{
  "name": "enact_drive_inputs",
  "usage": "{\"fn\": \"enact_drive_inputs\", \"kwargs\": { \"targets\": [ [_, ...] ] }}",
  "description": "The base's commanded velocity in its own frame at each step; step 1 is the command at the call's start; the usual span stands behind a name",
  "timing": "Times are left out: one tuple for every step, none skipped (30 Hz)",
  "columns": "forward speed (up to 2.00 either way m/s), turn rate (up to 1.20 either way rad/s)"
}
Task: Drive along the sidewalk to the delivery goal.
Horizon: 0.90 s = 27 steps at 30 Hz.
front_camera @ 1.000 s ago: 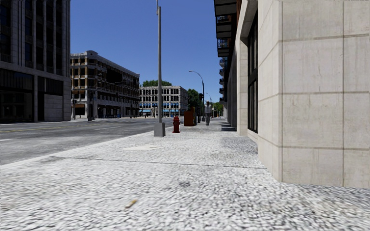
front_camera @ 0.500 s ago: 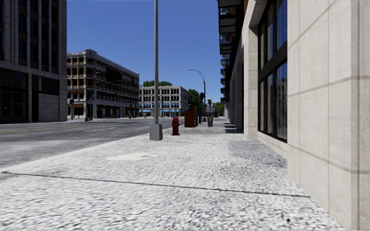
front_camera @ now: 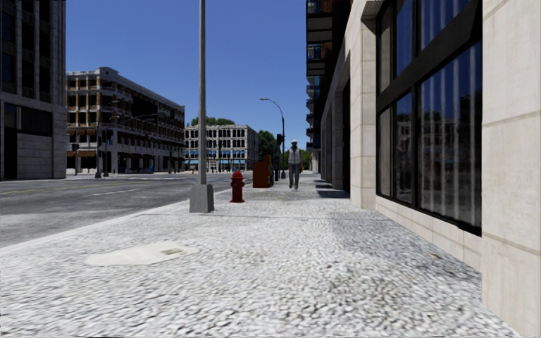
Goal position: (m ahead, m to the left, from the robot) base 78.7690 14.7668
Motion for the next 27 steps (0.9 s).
{"fn": "enact_drive_inputs", "kwargs": {
  "targets": [
    [1.90,-0.02],
    [1.90,-0.02],
    [1.90,-0.02],
    [1.90,-0.02],
    [1.90,-0.02],
    [1.90,-0.02],
    [1.90,-0.02],
    [1.90,-0.19],
    [1.90,-0.46],
    [1.90,-0.69],
    [1.90,-0.91],
    [1.90,-1.05],
    [1.90,-1.05],
    [1.90,-1.11],
    [1.90,-1.13],
    [1.90,-1.13],
    [1.90,-1.13],
    [1.90,-0.71],
    [1.90,-0.13],
    [1.90,-0.04],
    [1.90,-0.01],
    [1.90,-0.01],
    [1.90,-0.01],
    [1.90,-0.01],
    [1.90,-0.01],
    [1.90,-0.01],
    [1.90,-0.20]
  ]
}}
